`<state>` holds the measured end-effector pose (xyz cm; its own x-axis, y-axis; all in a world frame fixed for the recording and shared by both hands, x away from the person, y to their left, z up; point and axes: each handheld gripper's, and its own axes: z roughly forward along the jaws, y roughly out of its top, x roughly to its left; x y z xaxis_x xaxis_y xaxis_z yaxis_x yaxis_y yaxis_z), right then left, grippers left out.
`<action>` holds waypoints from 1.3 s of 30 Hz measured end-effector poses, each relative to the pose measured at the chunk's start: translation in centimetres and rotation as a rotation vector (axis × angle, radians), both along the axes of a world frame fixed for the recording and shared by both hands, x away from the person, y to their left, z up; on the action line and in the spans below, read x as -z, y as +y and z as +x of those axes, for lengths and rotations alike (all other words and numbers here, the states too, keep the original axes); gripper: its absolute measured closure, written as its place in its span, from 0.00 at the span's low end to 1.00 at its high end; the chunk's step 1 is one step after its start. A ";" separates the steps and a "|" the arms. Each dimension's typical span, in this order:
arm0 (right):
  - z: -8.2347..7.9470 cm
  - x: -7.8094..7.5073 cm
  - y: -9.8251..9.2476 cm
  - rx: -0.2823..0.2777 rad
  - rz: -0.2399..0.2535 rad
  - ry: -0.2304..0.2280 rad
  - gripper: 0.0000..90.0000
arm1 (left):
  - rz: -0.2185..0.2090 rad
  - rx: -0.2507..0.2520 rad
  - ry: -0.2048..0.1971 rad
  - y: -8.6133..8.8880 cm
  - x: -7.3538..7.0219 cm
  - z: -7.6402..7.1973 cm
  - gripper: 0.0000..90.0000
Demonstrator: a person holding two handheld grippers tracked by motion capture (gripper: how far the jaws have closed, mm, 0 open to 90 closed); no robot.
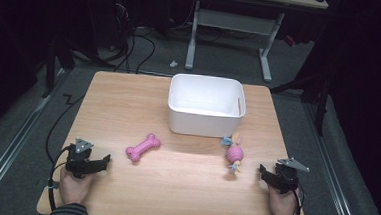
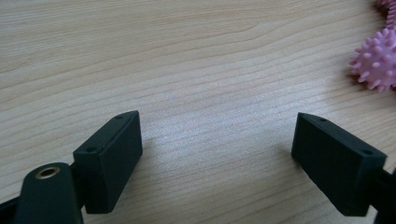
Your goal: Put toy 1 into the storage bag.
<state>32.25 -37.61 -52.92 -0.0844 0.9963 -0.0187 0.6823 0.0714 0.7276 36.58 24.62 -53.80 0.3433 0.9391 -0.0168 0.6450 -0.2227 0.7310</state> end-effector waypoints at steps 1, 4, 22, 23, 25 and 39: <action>0.0 0.0 0.0 -0.002 -0.002 -0.001 0.40 | 0.000 0.000 0.001 0.0 0.0 0.0 0.18; 0.0 0.0 0.0 -0.001 0.002 0.000 0.40 | 0.000 0.000 0.000 0.0 0.0 0.0 0.18; 0.0 0.0 0.0 -0.003 0.002 -0.002 0.40 | 0.002 -0.001 0.001 0.0 0.0 0.0 0.18; 0.0 0.0 0.0 -0.003 0.002 -0.002 0.40 | 0.002 -0.003 0.000 0.0 0.0 -0.1 0.18; 0.0 0.0 0.0 -0.003 0.002 -0.002 0.40 | 0.003 -0.003 -0.001 0.1 0.0 -0.1 0.19; 0.0 0.0 0.0 -0.003 0.002 -0.003 0.40 | -0.044 -0.002 -0.027 0.4 -0.8 -0.9 0.20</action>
